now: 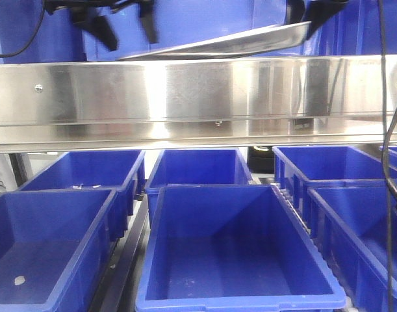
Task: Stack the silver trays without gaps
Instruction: 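Open both grippers to release the tray onto the stack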
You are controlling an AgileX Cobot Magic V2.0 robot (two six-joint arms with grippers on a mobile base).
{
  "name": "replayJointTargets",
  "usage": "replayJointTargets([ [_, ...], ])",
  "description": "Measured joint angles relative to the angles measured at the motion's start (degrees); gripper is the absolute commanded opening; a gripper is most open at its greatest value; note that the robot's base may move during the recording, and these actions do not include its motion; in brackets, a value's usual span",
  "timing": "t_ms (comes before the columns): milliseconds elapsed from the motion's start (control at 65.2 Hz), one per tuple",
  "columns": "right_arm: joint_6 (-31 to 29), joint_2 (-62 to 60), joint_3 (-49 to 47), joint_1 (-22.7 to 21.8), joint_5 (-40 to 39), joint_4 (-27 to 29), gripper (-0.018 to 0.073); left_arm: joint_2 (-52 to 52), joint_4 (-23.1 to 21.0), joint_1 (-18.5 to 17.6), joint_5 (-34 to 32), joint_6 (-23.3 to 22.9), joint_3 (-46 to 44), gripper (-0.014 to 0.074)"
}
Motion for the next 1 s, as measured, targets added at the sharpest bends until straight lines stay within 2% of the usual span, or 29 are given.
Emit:
replayJointTargets([
  [92,0.0,0.0,0.0,-0.62,0.56,0.0,0.0356,0.0,0.0,0.0,0.0,0.0,0.0,0.0381],
  [261,-0.12,0.0,0.0,-0.89,1.24,0.0,0.0323,0.0,0.0,0.0,0.62,0.0,-0.38,0.0298],
  [368,-0.12,-0.8,0.0,-0.89,1.46,0.0,0.0227,-0.23,0.0,0.0,2.5,0.0,-1.89,0.0142],
  [475,-0.12,-3.13,0.0,-0.89,1.46,0.0,0.0076,-1.5,0.0,0.0,5.02,0.0,-3.91,-0.0038],
  [598,-0.12,-6.94,0.0,-0.89,1.46,0.0,-0.0087,-3.9,0.0,0.0,7.42,0.13,-6.22,-0.0006],
  [828,-0.68,-14.8,0.0,-0.89,3.08,0.0,-0.0083,-10.7,0.25,-1.08,7.88,1.22,-6.02,-0.0007],
  [905,-1.22,-17.67,0.43,-0.66,3.87,-0.41,-0.0083,-14.04,0.69,-2.5,4.37,1.47,-3.03,-0.0007],
  [996,-1.83,-22.45,4.36,0.63,1.5,-3.44,-0.0083,-18.43,1.02,-4.73,-3.62,1.57,2.77,-0.0007],
])
